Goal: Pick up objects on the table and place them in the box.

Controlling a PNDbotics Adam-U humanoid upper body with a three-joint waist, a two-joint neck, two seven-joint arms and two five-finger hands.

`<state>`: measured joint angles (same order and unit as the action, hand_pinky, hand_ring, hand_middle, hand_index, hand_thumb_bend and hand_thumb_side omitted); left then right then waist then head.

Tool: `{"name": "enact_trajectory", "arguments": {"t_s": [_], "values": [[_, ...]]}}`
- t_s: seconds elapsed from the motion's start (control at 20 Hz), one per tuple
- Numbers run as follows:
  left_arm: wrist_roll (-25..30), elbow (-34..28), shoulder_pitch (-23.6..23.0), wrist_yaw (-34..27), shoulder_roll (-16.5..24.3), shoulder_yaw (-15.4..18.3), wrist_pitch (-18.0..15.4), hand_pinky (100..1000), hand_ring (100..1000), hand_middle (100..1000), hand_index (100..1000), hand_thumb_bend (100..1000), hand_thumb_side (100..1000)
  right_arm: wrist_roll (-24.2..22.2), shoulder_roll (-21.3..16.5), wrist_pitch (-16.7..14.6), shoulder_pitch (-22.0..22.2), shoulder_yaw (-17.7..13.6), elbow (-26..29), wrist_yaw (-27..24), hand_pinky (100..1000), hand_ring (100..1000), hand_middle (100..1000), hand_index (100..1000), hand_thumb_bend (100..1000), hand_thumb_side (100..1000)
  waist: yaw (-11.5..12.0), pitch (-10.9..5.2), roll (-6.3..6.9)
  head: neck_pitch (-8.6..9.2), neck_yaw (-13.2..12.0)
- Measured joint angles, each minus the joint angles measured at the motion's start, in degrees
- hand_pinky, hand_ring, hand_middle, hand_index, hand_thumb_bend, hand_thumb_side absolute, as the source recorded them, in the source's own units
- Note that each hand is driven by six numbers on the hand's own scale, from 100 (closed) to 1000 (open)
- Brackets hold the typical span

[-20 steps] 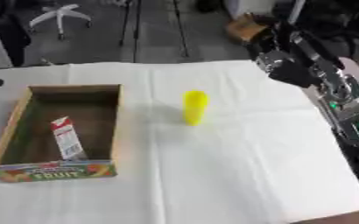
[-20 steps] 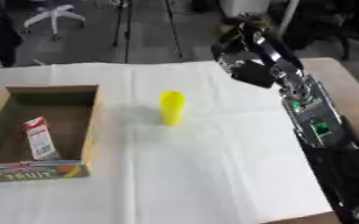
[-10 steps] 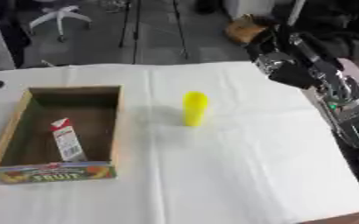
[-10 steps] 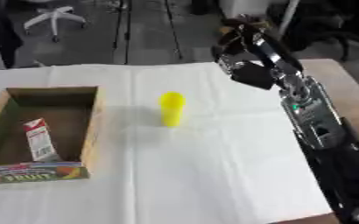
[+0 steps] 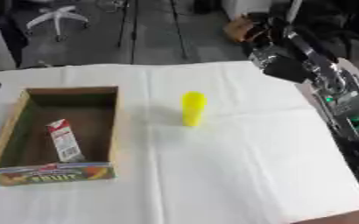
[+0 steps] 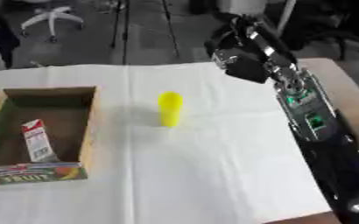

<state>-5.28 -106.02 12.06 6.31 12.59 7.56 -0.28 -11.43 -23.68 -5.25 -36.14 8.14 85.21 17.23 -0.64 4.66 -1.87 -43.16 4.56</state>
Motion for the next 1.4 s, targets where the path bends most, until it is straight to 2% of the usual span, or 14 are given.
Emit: {"name": "enact_trajectory", "arguments": {"t_s": [0.05, 0.1, 0.2, 0.35, 0.5, 0.65, 0.85, 1.1, 1.15, 1.2, 1.4], "values": [[0.06, 0.0, 0.0, 0.0, 0.0, -0.01, -0.02, 644, 835, 678, 783, 396, 1000, -0.59, -0.01, -0.29, -1.22, 0.41, -1.43, 1.11, 782, 763, 750, 963, 349, 545, 0.11, 0.07, 0.0, 0.0, 0.08], [0.13, 0.0, 0.0, 0.0, 0.0, -0.02, -0.03, 644, 835, 679, 783, 395, 1000, -1.29, 0.0, -0.63, -2.54, 0.88, -3.2, 2.49, 802, 794, 768, 970, 351, 558, 0.33, 0.18, 0.01, 0.0, 0.21], [0.3, 0.0, 0.01, -0.01, -0.01, -0.06, -0.06, 644, 836, 679, 783, 395, 1000, -3.06, 0.52, -1.71, -5.25, 1.81, -7.66, 5.47, 810, 804, 776, 977, 355, 566, 0.77, 0.38, 0.12, 0.0, 0.31], [0.46, 0.0, 0.04, -0.06, -0.03, -0.34, -0.06, 643, 836, 679, 783, 395, 1000, -5.97, 3.35, -4.55, -8.81, 2.24, -16.05, 9.59, 835, 824, 801, 985, 371, 578, 1.46, 0.57, 0.73, 0.04, 0.67], [0.56, 0.0, 0.1, -0.18, -0.04, -0.36, -0.14, 643, 836, 680, 783, 394, 1000, -7.75, 5.81, -7.75, -10.85, 2.12, -23.01, 13.7, 844, 831, 809, 987, 380, 583, 1.88, 0.66, 0.87, 0.08, 0.89], [0.66, 0.0, 0.17, -0.22, -0.05, -0.38, -0.22, 643, 836, 680, 783, 395, 1000, -8.59, 7.48, -10.55, -12.0, 1.87, -27.5, 17.6, 894, 858, 841, 990, 404, 593, 2.2, 0.66, 0.97, 0.44, 1.13], [0.7, 0.0, 0.39, -0.24, -0.06, -0.4, -0.24, 643, 837, 681, 783, 394, 1000, -9.55, 8.96, -13.65, -12.3, 1.8, -30.31, 22.98, 925, 880, 864, 988, 425, 597, 2.28, 0.66, 1.21, 0.57, 1.32], [0.73, 0.01, 0.43, -0.24, -0.08, -0.54, -0.25, 642, 837, 681, 784, 393, 1000, -10.14, 9.56, -16.18, -12.3, 1.83, -31.04, 28.03, 954, 896, 877, 988, 438, 599, 2.26, 0.66, 1.24, 0.65, 1.52], [0.74, 0.01, 0.43, -0.24, -0.08, -0.57, -0.26, 642, 837, 682, 784, 395, 1000, -10.14, 9.66, -16.5, -12.3, 1.83, -31.04, 28.66, 1000, 935, 905, 982, 512, 608, 2.25, 0.66, 1.25, 0.71, 1.54], [0.74, 0.01, 0.43, -0.24, -0.08, -0.61, -0.26, 642, 837, 682, 784, 393, 1000, -10.17, 9.71, -16.87, -12.3, 1.96, -31.03, 29.45, 1000, 936, 906, 982, 479, 605, 2.24, 0.66, 1.25, 0.78, 1.57], [0.8, 0.01, 0.43, -0.24, -0.08, -0.69, -0.31, 641, 838, 682, 784, 392, 1000, -10.35, 9.77, -18.53, -12.3, 2.72, -30.78, 33.14, 1000, 935, 909, 983, 478, 610, 2.12, 0.66, 1.42, 0.99, 1.7]]}}
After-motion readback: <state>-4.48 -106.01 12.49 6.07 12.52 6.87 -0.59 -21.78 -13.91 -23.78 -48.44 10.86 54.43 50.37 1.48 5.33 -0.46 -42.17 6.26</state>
